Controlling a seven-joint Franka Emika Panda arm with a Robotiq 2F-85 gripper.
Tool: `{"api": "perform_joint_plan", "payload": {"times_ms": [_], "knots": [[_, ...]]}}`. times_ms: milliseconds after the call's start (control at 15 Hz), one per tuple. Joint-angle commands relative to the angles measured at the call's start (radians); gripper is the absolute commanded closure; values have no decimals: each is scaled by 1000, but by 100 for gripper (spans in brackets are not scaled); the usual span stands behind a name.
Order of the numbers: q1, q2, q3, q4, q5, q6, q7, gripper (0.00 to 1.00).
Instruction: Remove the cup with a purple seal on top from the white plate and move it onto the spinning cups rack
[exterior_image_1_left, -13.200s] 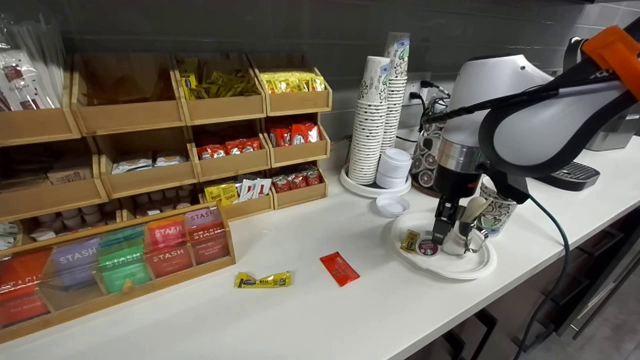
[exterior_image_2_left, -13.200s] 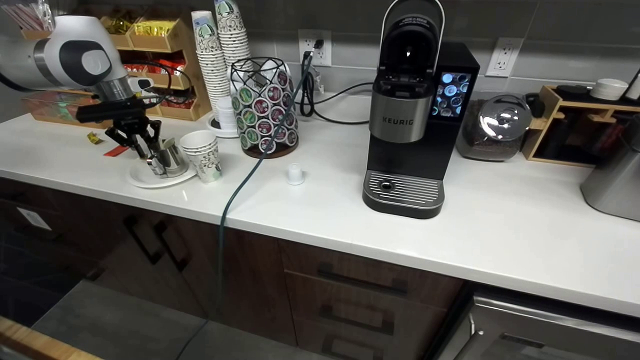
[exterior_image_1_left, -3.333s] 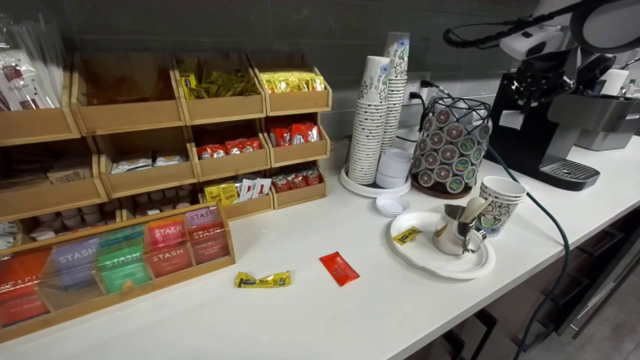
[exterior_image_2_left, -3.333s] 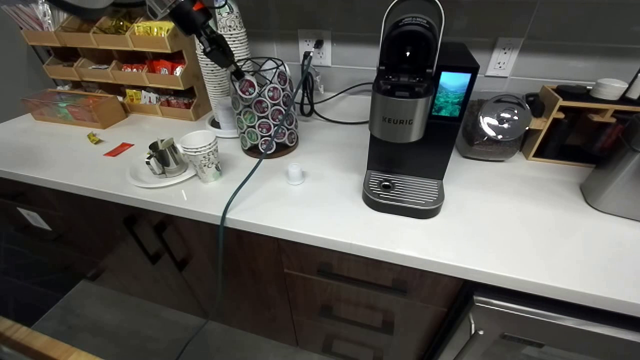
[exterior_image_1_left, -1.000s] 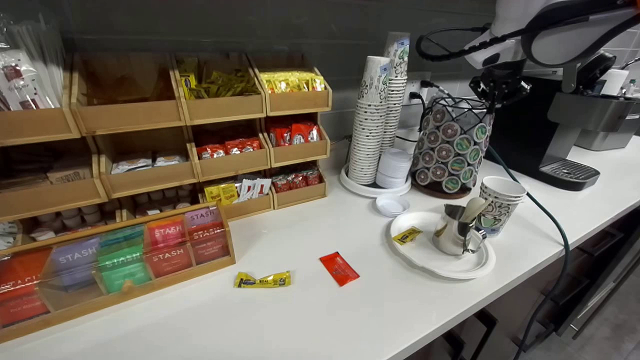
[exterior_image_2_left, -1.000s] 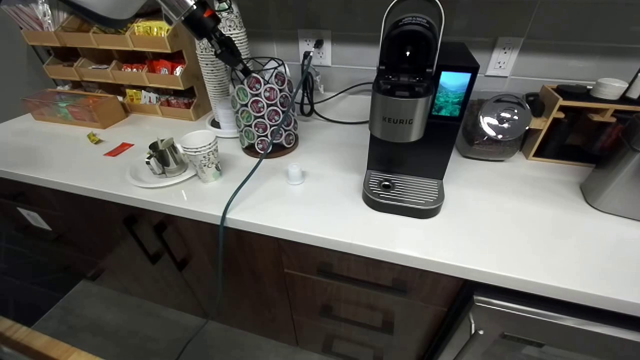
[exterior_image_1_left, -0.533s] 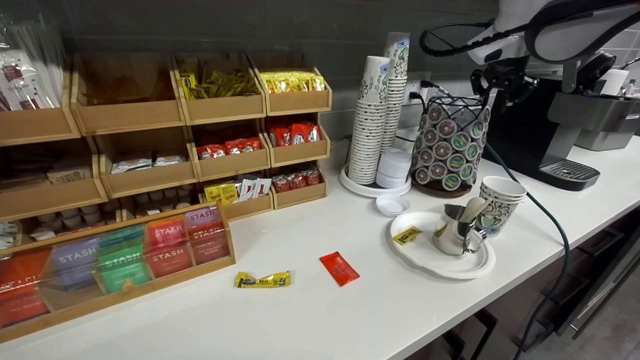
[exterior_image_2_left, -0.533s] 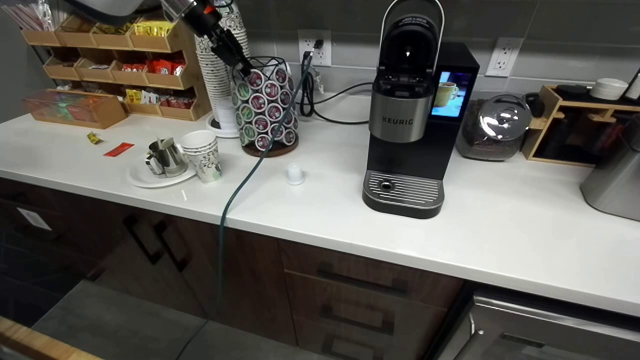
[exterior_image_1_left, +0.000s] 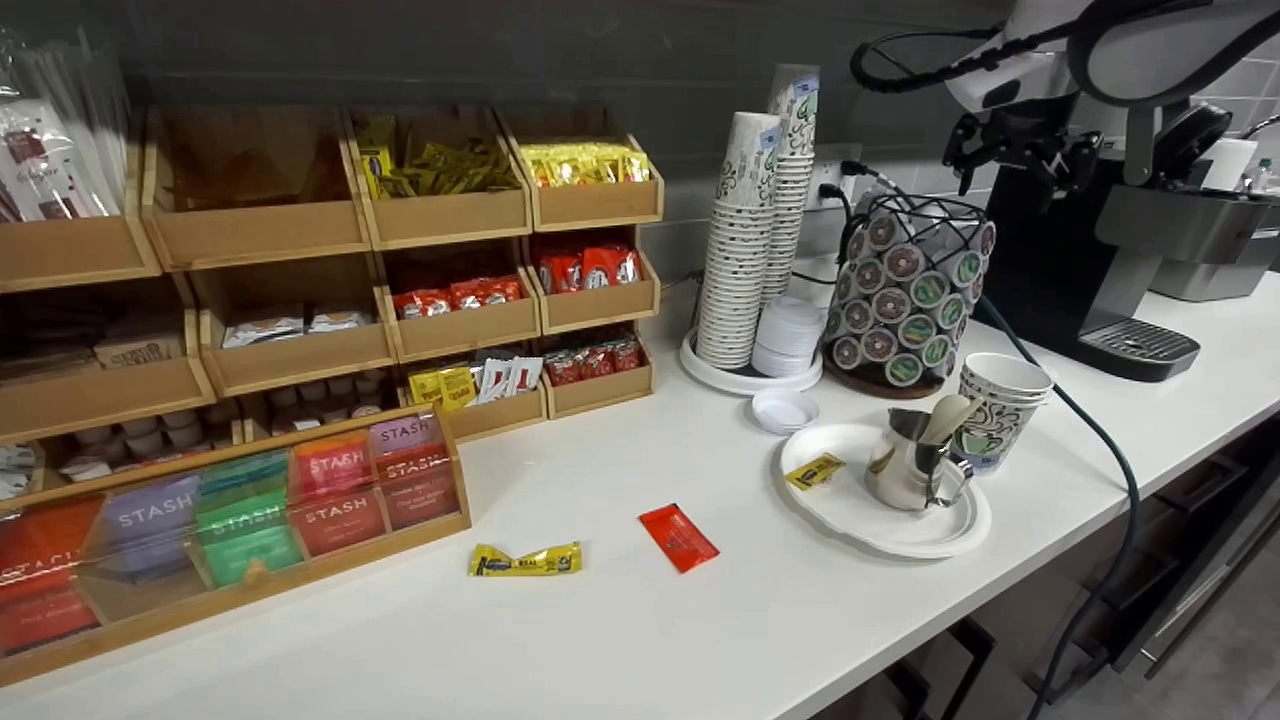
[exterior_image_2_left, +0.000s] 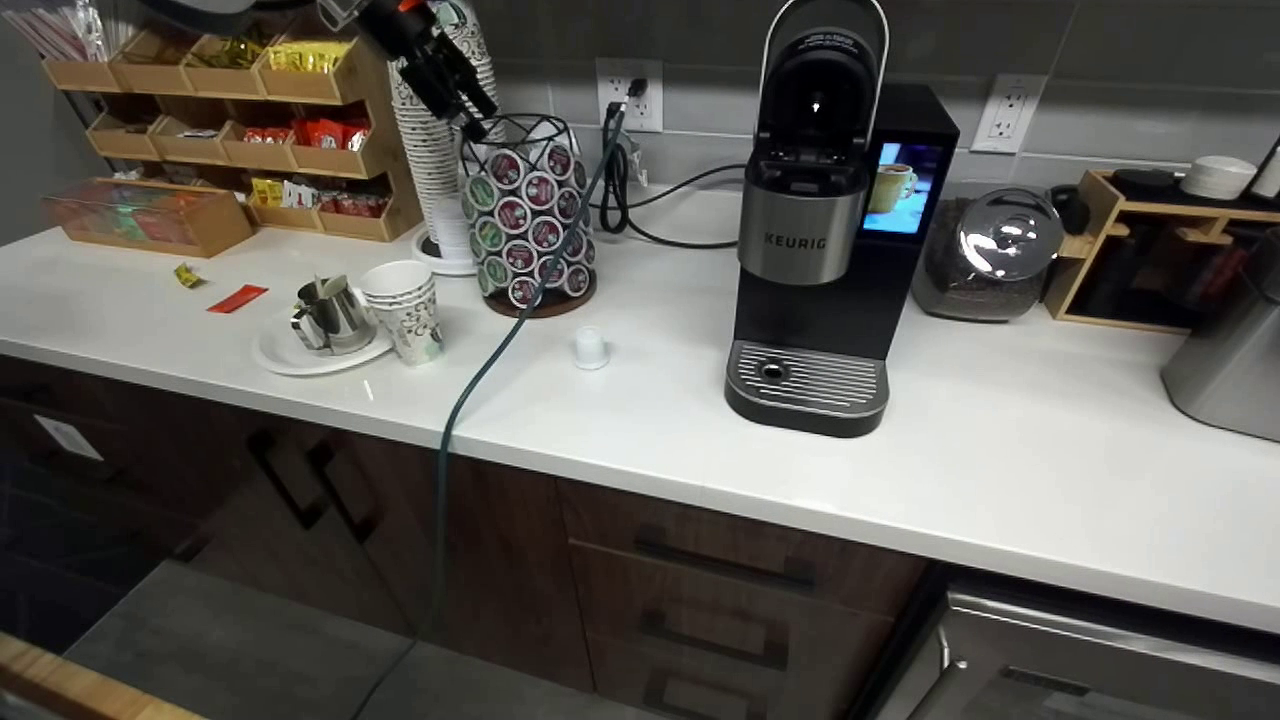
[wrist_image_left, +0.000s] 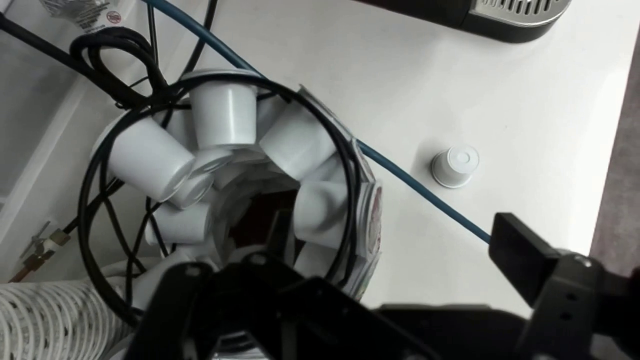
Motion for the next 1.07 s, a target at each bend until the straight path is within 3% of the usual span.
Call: {"api": "perform_joint_plan", "payload": {"times_ms": [0, 267, 467, 733, 933, 1000], "knots": [[-24, -92, 28, -91, 118, -4, -126, 0], [-38, -255, 35, -249, 372, 4, -451, 0], [-17, -409, 4, -373, 527, -25, -679, 0], [29, -628, -80, -493, 678, -152, -982, 0], [52, -803, -159, -573, 720, -294, -1181, 0], [223, -865, -242, -586, 657, -345, -1065, 0]]}}
